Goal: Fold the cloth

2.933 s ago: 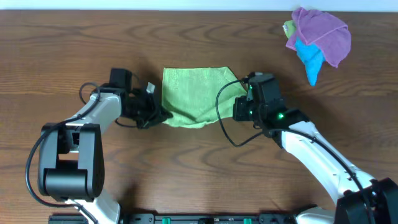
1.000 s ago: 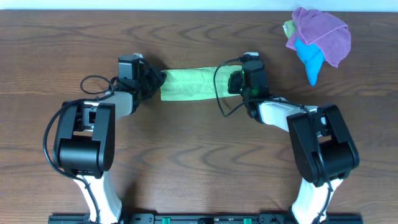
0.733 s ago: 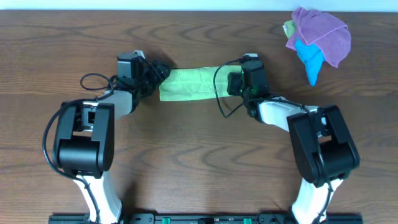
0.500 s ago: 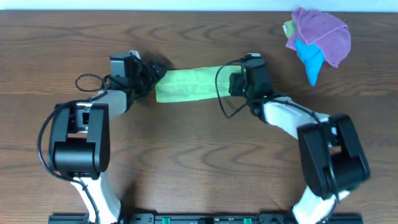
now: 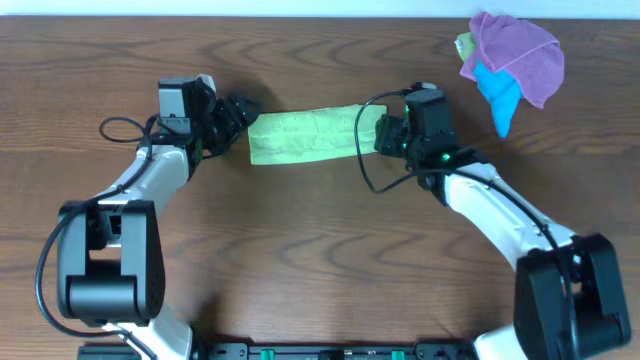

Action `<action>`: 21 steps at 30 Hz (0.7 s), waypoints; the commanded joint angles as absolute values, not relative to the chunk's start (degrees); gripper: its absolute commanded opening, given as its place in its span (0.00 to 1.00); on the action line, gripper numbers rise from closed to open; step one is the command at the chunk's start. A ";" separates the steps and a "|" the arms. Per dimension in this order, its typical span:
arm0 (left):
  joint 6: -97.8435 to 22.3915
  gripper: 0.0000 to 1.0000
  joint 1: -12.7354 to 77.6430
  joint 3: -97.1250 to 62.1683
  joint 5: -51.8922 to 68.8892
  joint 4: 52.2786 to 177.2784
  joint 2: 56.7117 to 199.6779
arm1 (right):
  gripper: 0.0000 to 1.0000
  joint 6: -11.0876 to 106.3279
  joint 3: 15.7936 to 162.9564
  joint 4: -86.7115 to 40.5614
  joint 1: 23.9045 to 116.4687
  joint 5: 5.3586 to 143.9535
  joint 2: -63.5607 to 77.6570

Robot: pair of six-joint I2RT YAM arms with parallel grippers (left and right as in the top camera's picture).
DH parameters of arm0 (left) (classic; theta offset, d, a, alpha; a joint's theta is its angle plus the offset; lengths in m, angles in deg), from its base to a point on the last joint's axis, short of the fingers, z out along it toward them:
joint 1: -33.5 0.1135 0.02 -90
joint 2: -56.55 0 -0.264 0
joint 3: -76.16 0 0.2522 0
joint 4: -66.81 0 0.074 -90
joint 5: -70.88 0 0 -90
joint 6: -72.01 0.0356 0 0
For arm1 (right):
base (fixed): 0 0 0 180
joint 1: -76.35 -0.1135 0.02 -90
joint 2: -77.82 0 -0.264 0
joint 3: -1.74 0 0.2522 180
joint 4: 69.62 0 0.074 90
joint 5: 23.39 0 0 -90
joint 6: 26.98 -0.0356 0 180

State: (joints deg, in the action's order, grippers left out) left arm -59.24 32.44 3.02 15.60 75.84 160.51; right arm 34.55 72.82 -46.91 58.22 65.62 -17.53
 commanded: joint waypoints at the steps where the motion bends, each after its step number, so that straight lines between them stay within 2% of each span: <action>1: -58.70 0.51 31.22 2.43 17.07 75.86 159.70 | 0.66 25.70 73.41 -44.66 58.39 67.72 -16.24; 3: -58.65 0.30 29.80 2.43 15.06 75.84 160.10 | 0.66 22.66 73.41 -43.65 58.44 70.43 -16.24; 5: -58.41 0.24 28.31 2.43 11.60 75.75 160.40 | 0.66 20.23 73.41 -43.17 58.44 71.26 -16.24; 13: -53.28 0.21 24.73 2.43 -1.84 75.80 161.43 | 0.66 18.83 72.40 -41.88 59.55 71.41 -16.26; 21: -52.71 0.16 24.68 1.71 -3.85 75.64 166.74 | 0.65 18.66 71.14 -42.36 62.04 72.92 -16.26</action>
